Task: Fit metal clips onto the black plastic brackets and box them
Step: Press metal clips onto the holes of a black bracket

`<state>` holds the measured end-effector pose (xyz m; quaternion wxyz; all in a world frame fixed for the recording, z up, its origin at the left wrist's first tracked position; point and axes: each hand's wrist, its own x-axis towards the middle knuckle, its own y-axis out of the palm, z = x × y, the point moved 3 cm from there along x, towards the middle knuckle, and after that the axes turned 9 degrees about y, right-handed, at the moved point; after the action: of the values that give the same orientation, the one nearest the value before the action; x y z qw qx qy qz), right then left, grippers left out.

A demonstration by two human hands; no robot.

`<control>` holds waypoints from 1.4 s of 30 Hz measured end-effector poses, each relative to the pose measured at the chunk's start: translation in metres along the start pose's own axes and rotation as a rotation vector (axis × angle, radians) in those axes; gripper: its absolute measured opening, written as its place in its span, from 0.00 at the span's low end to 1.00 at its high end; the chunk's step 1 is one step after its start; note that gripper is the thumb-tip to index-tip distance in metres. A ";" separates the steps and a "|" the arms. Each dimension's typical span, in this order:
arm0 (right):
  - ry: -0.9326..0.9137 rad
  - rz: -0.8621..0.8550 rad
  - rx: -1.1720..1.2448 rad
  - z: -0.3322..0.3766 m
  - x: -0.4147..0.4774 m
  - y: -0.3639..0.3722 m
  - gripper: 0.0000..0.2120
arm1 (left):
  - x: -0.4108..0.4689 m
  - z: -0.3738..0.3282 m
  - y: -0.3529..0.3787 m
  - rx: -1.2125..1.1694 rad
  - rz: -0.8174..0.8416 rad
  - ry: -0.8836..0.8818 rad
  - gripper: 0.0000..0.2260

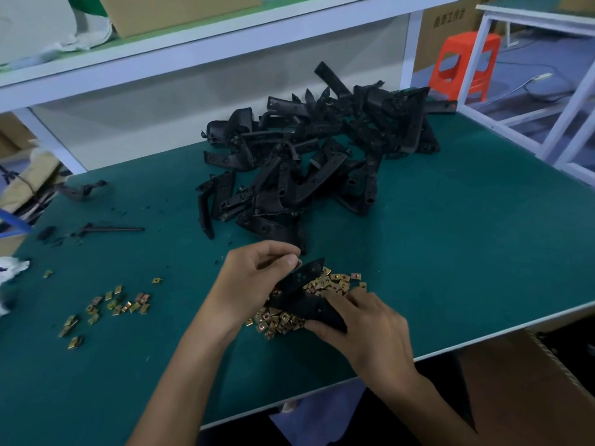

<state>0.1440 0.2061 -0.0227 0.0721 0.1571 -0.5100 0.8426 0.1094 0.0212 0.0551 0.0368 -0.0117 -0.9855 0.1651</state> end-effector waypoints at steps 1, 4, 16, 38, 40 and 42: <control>0.004 0.003 -0.004 0.000 0.000 0.000 0.23 | -0.001 0.000 0.001 0.004 0.004 -0.004 0.06; 0.010 0.001 0.000 0.000 0.000 0.001 0.23 | -0.001 0.002 0.001 0.013 -0.019 0.013 0.08; 0.001 -0.038 0.016 -0.002 0.000 0.004 0.25 | 0.002 0.009 -0.001 0.013 -0.080 0.050 0.09; 0.001 -0.177 0.189 -0.001 -0.003 -0.003 0.23 | 0.030 0.045 0.029 0.778 0.307 0.170 0.05; 0.012 -0.182 0.193 -0.001 -0.003 -0.002 0.23 | 0.032 0.045 0.030 0.724 0.314 0.173 0.09; 0.016 -0.190 0.193 -0.003 -0.003 -0.002 0.23 | 0.032 0.046 0.029 0.724 0.299 0.154 0.07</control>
<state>0.1467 0.2093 -0.0233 0.1402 0.2040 -0.4086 0.8785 0.0739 0.0353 0.0047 0.0880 -0.1538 -0.8453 0.5041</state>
